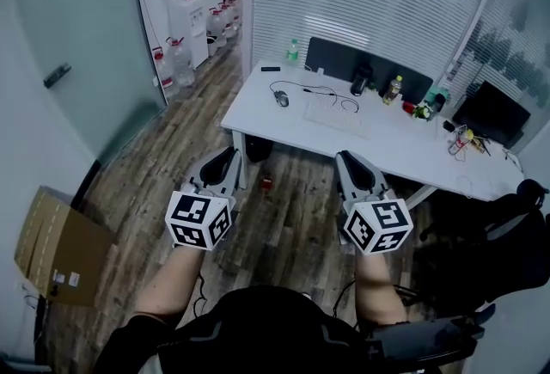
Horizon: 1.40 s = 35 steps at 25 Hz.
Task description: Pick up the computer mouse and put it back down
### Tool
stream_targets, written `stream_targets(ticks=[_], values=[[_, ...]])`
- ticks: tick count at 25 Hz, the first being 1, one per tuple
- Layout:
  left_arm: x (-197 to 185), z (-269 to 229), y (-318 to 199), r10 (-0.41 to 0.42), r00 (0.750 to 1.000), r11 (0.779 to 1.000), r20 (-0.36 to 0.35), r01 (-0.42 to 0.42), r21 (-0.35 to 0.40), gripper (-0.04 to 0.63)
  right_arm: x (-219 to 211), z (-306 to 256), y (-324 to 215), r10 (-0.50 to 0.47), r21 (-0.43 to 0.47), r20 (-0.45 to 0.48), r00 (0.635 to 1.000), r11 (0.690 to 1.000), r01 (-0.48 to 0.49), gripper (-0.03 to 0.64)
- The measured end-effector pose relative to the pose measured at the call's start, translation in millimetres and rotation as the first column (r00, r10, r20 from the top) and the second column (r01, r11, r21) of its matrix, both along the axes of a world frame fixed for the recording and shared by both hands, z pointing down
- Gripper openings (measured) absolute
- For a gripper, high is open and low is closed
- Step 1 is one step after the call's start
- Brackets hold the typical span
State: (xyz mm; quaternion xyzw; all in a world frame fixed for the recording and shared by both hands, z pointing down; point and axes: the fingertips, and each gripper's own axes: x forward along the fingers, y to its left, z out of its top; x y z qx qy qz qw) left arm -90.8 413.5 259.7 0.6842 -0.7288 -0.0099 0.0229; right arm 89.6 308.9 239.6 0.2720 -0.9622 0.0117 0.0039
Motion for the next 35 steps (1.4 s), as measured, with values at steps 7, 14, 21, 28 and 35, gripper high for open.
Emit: stream_targets(ticks=[7, 14, 21, 28, 35], values=[[-4, 1, 4, 0.044, 0.999, 0.999, 0.029, -0.044, 0.004, 0.293, -11, 4, 8, -0.016, 0.0, -0.01, 1.0, 1.0, 0.016, 0.217], [-14, 4, 11, 0.062, 0.998, 0.998, 0.032, -0.063, 0.015, 0.313, -25, 8, 9, -0.011, -0.018, -0.002, 1.0, 1.0, 0.011, 0.284], [-45, 14, 20, 0.036, 0.999, 0.999, 0.035, -0.036, 0.007, 0.313, -58, 15, 18, -0.029, -0.026, -0.011, 1.0, 0.999, 0.029, 0.299], [-68, 17, 3, 0.016, 0.999, 1.0, 0.03, -0.016, 0.013, 0.313, -91, 16, 2, -0.065, -0.023, -0.021, 0.998, 0.998, 0.065, 0.301], [-96, 21, -54, -0.01, 0.999, 1.0, 0.04, 0.01, 0.0, 0.313, -128, 23, -57, -0.111, -0.024, -0.003, 0.994, 0.994, 0.111, 0.3]])
